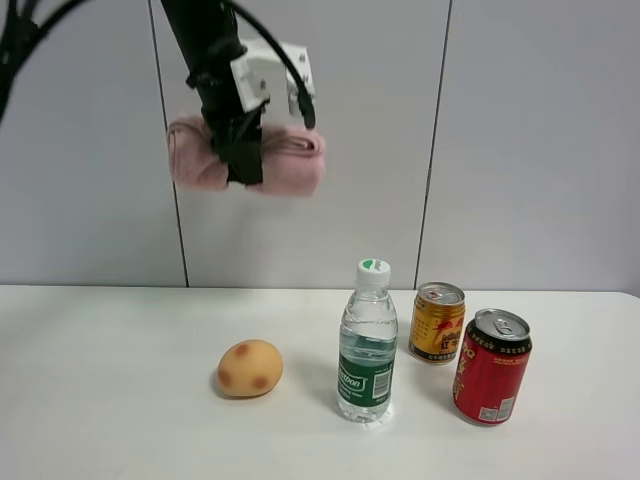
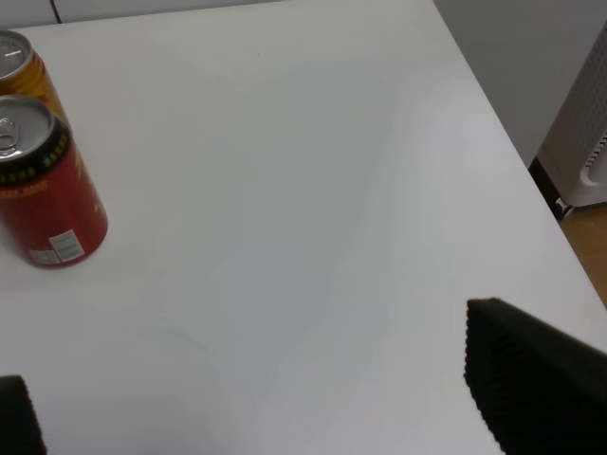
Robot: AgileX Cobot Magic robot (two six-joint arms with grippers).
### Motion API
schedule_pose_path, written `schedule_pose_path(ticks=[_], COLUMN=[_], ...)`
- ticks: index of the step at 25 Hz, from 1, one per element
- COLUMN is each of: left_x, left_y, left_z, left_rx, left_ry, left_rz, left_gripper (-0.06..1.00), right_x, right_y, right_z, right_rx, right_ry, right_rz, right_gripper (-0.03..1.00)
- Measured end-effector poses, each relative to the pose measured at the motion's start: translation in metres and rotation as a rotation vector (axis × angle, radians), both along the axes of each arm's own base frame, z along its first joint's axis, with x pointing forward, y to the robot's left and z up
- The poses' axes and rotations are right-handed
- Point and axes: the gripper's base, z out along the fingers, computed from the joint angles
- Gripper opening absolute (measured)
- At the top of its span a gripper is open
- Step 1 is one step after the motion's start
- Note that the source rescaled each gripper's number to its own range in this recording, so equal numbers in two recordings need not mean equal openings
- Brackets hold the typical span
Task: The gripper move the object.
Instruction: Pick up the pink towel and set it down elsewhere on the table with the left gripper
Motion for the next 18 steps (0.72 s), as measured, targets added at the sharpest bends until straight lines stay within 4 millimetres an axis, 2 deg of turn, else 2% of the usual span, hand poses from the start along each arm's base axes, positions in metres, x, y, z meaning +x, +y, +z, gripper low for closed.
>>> schedule_pose_path(ticks=[6,11,14,18], left_x=[-0.049,-0.093,-0.121,-0.151], left_y=[-0.011,-0.025,-0.038,-0.054], left_z=[0.071,0.111,0.123,0.112], left_rx=[-0.135,-0.199,-0.246,-0.270], left_ry=[-0.097,-0.161,-0.154,-0.042], left_rz=[0.058,0.051,0.006,-0.027], left_gripper=[0.00,0.00,0.00,0.00], right_x=[0.000,0.000,0.000,0.000], right_y=[0.000,0.000,0.000,0.000], right_z=[0.000,0.000,0.000,0.000], right_rx=[0.000,0.000,0.000,0.000], right_ry=[0.000,0.000,0.000,0.000], right_rz=[0.000,0.000,0.000,0.000], right_gripper=[1.00,1.00,1.00,1.00])
